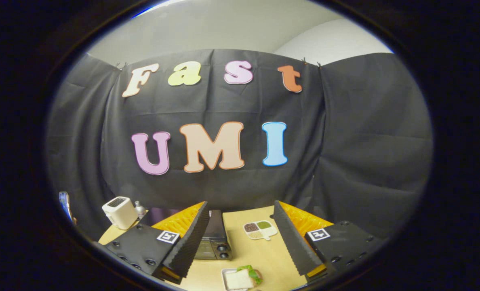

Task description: Open the toaster oven, put the food inside, and close the toaster oven door.

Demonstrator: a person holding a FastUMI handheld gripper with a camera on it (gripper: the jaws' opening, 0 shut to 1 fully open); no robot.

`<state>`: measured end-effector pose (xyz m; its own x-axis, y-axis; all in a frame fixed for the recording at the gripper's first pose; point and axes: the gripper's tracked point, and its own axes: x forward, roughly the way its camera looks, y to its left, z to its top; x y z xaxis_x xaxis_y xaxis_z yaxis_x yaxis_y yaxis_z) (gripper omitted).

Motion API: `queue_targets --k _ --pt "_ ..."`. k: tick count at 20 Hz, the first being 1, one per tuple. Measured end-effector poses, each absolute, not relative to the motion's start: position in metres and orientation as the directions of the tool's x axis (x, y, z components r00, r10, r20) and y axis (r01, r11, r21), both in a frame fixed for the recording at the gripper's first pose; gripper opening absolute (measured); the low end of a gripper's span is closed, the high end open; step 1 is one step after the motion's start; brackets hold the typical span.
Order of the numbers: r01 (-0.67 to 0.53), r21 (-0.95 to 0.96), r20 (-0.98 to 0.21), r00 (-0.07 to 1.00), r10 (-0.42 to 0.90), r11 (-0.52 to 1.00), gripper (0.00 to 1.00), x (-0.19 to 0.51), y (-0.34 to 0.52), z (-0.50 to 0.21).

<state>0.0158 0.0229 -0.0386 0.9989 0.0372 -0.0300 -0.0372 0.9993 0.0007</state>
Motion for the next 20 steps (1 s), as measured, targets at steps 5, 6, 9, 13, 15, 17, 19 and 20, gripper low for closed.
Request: queue_targets --k 5,6,9,13,15,17,19,20 --pt "-0.086 0.049 -0.040 0.995 0.088 0.995 0.98 0.029 0.066 -0.073" --pt "-0.088 0.064 -0.043 0.995 0.091 0.994 0.98 0.032 0.074 -0.082" --pt "-0.095 0.127 -0.065 0.992 0.104 0.987 0.98 0.045 0.098 -0.111" --pt "-0.053 0.158 -0.089 0.994 0.068 0.986 0.98 0.070 0.114 -0.151" --pt "-0.062 0.160 -0.101 0.992 0.079 0.985 0.98 0.080 0.129 -0.167" --pt "-0.094 0.133 -0.109 0.988 0.109 0.987 0.98 0.090 0.149 -0.182" --pt "-0.134 0.113 -0.124 0.981 0.148 0.985 0.98 0.099 0.170 -0.195" --pt "-0.146 0.105 -0.133 0.978 0.159 0.984 0.98 0.103 0.180 -0.200"
